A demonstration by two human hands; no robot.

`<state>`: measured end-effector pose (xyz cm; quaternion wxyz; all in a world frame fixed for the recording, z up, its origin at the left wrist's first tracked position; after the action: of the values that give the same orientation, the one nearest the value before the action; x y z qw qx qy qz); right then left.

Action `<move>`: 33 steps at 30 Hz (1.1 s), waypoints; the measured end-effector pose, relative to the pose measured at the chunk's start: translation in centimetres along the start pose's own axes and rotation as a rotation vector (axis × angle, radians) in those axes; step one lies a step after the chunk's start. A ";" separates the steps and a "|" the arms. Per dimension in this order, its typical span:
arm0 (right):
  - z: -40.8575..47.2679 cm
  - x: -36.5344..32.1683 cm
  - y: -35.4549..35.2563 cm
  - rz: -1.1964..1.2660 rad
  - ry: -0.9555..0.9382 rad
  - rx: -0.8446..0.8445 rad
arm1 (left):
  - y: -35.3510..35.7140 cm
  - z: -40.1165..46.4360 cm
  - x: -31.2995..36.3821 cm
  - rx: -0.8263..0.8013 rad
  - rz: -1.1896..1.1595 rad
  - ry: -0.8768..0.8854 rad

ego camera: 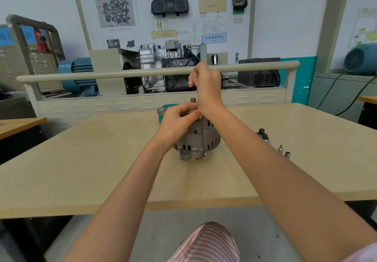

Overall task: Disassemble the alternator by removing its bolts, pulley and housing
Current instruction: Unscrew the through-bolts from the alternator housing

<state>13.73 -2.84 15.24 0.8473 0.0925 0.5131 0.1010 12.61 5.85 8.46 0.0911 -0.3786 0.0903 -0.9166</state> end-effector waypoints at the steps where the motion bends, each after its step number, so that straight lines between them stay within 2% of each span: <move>1: 0.4 0.2 0.0 0.091 0.057 -0.053 | 0.0 0.0 -0.1 0.005 -0.008 -0.004; 5: 0.9 0.7 0.4 0.337 0.172 -0.229 | -0.1 0.0 -0.2 0.011 -0.023 -0.012; 7: 0.9 0.8 0.4 0.342 0.192 -0.208 | -0.1 0.1 -0.2 0.024 -0.039 -0.022; 9: 0.7 0.8 0.1 0.248 0.137 -0.114 | -0.1 0.1 -0.2 0.032 -0.026 -0.024; 11: -0.1 0.4 -0.1 -0.004 -0.034 0.002 | -0.1 0.1 -0.1 0.025 -0.007 -0.025; 14: -2.4 -0.2 0.7 -0.618 -0.426 0.226 | -0.5 0.0 -0.1 0.053 0.038 -0.032; 16: -3.2 0.0 1.0 -0.948 -0.508 0.408 | -0.6 0.0 -0.3 0.062 0.060 -0.051; 17: -3.2 0.0 0.8 -0.993 -0.503 0.449 | -0.6 0.1 -0.2 0.063 0.065 -0.051; 19: -3.4 -0.2 0.4 -0.896 -0.494 0.434 | -0.5 0.1 -0.2 0.051 0.059 -0.045; 23: -3.0 -0.8 0.4 -0.627 -0.424 0.274 | -0.2 0.0 0.3 0.038 0.058 -0.007; 30: -0.1 0.0 0.0 0.128 0.011 -0.061 | 0.1 0.0 0.2 -0.006 -0.024 0.013; 33: 0.8 0.7 0.3 0.312 0.129 -0.151 | 0.0 0.1 0.1 0.002 -0.038 0.010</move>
<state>14.71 -2.43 15.10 0.7912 0.1002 0.5369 0.2751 12.64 5.79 8.56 0.0734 -0.3755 0.0828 -0.9202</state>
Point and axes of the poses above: each hand's wrist, its own z-axis towards the middle knuckle, its own y-axis out of the palm, x = y × z, the point moved 6 cm from there along z, towards the middle knuckle, and after that the axes turned 12 degrees about y, right-handed, at the moved point
